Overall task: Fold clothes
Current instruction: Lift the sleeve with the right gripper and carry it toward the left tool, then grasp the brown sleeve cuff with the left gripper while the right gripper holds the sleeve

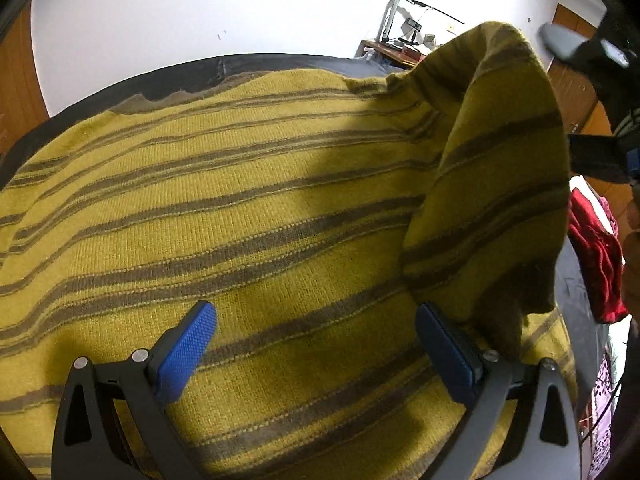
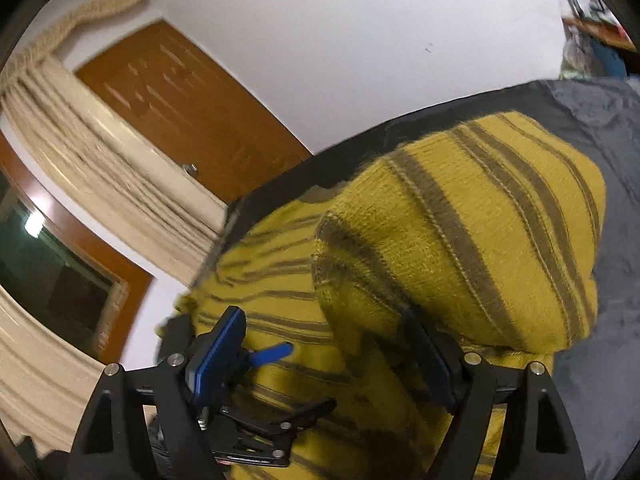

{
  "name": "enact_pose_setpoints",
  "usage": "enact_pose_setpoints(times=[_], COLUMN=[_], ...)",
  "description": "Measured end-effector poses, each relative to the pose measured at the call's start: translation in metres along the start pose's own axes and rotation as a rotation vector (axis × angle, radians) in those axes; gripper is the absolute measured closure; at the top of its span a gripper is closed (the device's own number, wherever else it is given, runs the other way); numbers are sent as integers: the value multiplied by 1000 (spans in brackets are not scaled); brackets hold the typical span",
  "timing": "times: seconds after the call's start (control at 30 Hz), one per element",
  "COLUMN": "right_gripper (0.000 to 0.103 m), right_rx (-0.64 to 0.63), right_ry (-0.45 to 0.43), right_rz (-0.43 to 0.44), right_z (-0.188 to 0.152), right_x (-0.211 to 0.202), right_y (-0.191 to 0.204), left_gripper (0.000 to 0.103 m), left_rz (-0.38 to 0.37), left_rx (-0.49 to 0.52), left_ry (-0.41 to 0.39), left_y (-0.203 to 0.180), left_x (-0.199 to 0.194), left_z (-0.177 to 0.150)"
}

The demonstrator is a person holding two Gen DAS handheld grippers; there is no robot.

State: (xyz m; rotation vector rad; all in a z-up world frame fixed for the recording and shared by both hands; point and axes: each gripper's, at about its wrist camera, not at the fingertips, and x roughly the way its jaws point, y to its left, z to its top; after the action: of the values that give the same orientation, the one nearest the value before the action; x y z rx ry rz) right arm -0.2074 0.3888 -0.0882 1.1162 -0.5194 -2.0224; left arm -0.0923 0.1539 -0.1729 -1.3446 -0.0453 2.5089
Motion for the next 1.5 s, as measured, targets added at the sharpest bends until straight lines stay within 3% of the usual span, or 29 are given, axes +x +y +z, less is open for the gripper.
enact_pose_setpoints(times=[0.07, 0.23, 0.33, 0.47, 0.7, 0.83, 1.03, 1.27, 1.5], right_gripper=[20, 20, 20, 20, 20, 20, 20, 20, 20], right_rx=[63, 134, 131, 128, 135, 126, 40, 77, 48], right_ry=[-19, -30, 30, 83, 62, 44, -44, -53, 3], right_rz=[119, 127, 54, 77, 354, 411, 272, 295, 339], right_z=[-4, -22, -39, -51, -34, -31, -33, -43, -44], right_x=[-8, -25, -24, -10, 18, 39, 24, 20, 35], right_y=[-10, -34, -39, -32, -9, -10, -30, -63, -53], left_gripper=[2, 2, 2, 2, 2, 2, 2, 2, 1], left_rz=[-2, -12, -10, 3, -2, -45, -102, -138, -197], left_rx=[-1, -13, -14, -6, -21, -45, -42, 12, 49], left_ry=[-1, -5, -6, -9, -47, -38, -25, -55, -65], left_y=[0, 2, 2, 0, 4, 7, 1, -14, -38], left_x=[0, 1, 2, 0, -26, -37, -39, -53, -55], left_z=[0, 1, 1, 1, -3, -11, -20, -36, -38])
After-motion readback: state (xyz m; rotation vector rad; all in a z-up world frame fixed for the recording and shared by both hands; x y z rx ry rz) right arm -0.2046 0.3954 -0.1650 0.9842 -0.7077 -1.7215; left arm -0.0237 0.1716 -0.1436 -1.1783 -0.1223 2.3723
